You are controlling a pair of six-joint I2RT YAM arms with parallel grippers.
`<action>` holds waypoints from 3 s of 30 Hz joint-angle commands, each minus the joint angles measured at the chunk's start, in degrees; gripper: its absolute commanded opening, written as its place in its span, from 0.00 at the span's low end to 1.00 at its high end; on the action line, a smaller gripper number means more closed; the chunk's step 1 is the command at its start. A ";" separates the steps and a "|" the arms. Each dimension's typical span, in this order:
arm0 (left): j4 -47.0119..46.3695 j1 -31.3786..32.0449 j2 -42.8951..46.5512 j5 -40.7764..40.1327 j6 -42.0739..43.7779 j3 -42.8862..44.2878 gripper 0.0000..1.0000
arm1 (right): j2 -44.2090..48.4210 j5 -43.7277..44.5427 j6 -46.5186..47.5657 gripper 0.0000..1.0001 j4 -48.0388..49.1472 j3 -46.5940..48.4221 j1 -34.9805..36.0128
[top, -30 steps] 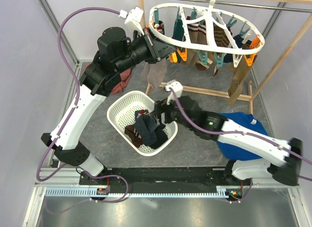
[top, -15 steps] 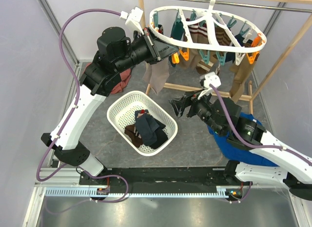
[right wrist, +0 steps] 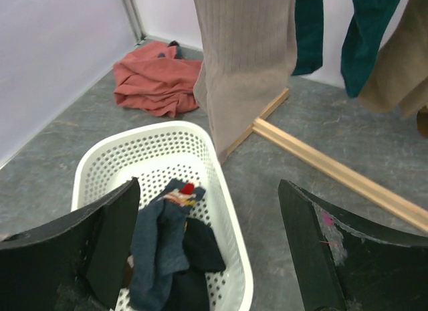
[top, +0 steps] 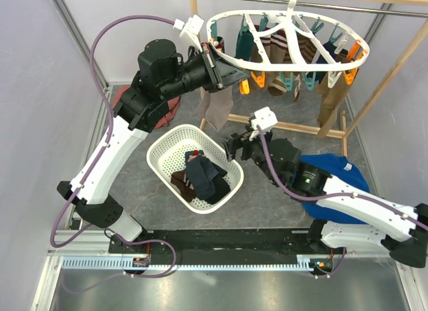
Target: Remove the socks clipped to the hanger
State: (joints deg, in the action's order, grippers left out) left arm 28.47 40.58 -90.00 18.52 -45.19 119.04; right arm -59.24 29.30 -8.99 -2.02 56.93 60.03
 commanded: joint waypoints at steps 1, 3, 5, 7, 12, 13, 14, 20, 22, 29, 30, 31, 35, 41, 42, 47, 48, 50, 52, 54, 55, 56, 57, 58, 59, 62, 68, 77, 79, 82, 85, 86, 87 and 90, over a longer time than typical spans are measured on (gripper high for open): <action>-2.63 -0.06 2.72 4.76 -3.15 -1.44 0.02 | -6.13 3.13 6.61 0.93 12.81 0.55 -0.88; -3.24 -0.06 2.89 5.99 -3.24 -1.27 0.02 | -8.07 5.57 8.47 0.94 16.07 0.55 -1.67; -3.59 -0.06 3.42 5.82 -3.41 -1.71 0.02 | -10.97 7.17 11.71 0.96 20.82 0.55 -2.37; -3.86 -0.06 4.56 5.56 -3.68 -2.76 0.02 | -13.86 8.40 12.68 0.98 22.41 1.95 -3.16; -5.09 -0.06 6.50 5.91 -4.64 -5.31 0.02 | -19.23 10.95 15.58 0.98 26.10 5.38 -4.39; -5.35 -0.06 6.85 6.00 -4.91 -6.01 0.02 | -21.51 11.13 15.93 0.98 26.19 7.48 -4.57; -5.53 -0.06 6.94 6.17 -5.17 -6.19 0.02 | -22.66 11.48 16.20 0.98 26.10 8.63 -4.83; -6.06 -0.06 8.08 6.35 -4.30 -8.21 0.02 | -28.29 10.95 16.03 0.59 24.27 15.14 -5.36; -6.06 -0.06 8.26 6.26 -3.42 -9.18 0.04 | -27.86 11.48 15.24 0.18 23.21 15.32 -5.36; -4.30 -0.41 7.56 4.60 0.27 -8.48 0.50 | -18.90 3.06 10.14 0.00 19.34 9.97 -5.45; -3.78 -0.50 7.47 4.07 1.76 -7.96 0.53 | -16.63 2.44 9.53 0.00 18.81 8.57 -5.45; -3.08 -0.59 7.47 3.54 2.55 -7.60 0.56 | -15.74 1.82 9.00 0.00 18.20 8.03 -5.45; 1.23 -1.73 7.47 0.38 5.37 -5.58 0.60 | -11.08 -1.52 6.01 0.00 15.74 5.31 -5.54; 8.00 -2.34 6.24 -4.98 9.15 -1.45 0.60 | -7.12 -2.58 5.30 0.00 12.05 3.98 -5.54; 9.05 -2.43 6.15 -5.51 9.76 -1.36 0.60 | -6.68 -2.58 5.39 0.00 11.69 3.72 -5.62; 9.41 -2.61 4.92 -7.62 11.96 -0.31 0.60 | -5.71 -3.55 4.51 0.00 10.55 3.37 -5.71; 9.41 -2.61 4.66 -7.71 12.40 0.74 0.60 | -5.62 -3.90 4.42 0.00 10.37 3.45 -5.71; 9.50 -2.96 3.87 -7.45 12.75 2.06 0.61 | -5.53 -4.86 4.34 0.00 9.67 3.72 -5.80; 9.67 -3.40 3.51 -6.92 12.76 2.77 0.61 | -5.18 -5.65 4.07 0.00 9.41 3.89 -5.89; 9.59 -4.45 3.07 -5.43 12.15 3.30 0.61 | -4.57 -6.97 3.46 0.00 9.40 3.72 -6.06; 9.67 -4.80 2.81 -4.91 11.97 3.30 0.61 | -4.57 -7.32 3.20 0.00 9.32 3.72 -6.15; 9.59 -5.15 2.72 -3.94 12.05 3.73 0.61 | -4.48 -7.67 2.58 0.00 9.32 3.72 -6.15; 9.50 -5.24 2.11 -3.41 12.32 4.17 0.61 | -4.30 -8.37 2.40 0.00 9.32 3.63 -6.15; 9.50 -5.25 1.84 -2.19 12.67 4.61 0.61 | -4.30 -8.47 2.23 0.00 9.23 3.54 -6.15; 9.33 -5.25 1.58 -1.74 13.37 5.66 0.61 | -4.39 -8.64 1.62 0.00 9.14 3.63 -6.15; 8.62 -5.25 0.26 0.54 14.86 7.60 0.62 | -4.39 -8.21 1.17 0.00 9.23 3.63 -6.15; 6.43 -5.25 -0.79 4.24 14.87 9.01 0.64 | -4.83 -7.68 1.26 0.00 9.32 4.16 -6.33; 5.81 -5.25 -1.85 4.24 14.87 9.54 0.64 | -5.36 -7.68 1.17 0.00 9.58 4.68 -6.50; 5.81 -5.25 -2.37 4.15 15.22 10.15 0.65 | -5.62 -7.85 1.26 0.00 9.67 4.86 -6.59; 5.90 -5.25 -2.82 3.80 15.48 10.77 0.65 | -5.88 -7.94 1.17 0.00 9.76 5.04 -6.68; 5.81 -5.25 -2.99 3.28 15.66 11.12 0.63 | -5.88 -8.03 1.00 0.00 9.93 5.04 -6.77; 5.81 -5.25 -2.99 3.01 15.66 11.12 0.60 | -5.88 -8.03 1.08 0.00 9.93 5.04 -6.68; 5.81 -5.25 -2.91 2.66 15.74 11.21 0.58 | -5.97 -8.20 1.00 0.00 9.93 5.04 -6.68; 5.81 -5.25 -3.08 1.61 15.57 11.38 0.40 | -6.15 -8.55 1.00 0.00 10.02 5.04 -6.68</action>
State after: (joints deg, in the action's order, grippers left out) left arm 36.29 35.38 -93.12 21.02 -31.75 127.90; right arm -65.23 21.78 -7.31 6.35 60.73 53.49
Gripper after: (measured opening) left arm 0.498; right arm 0.033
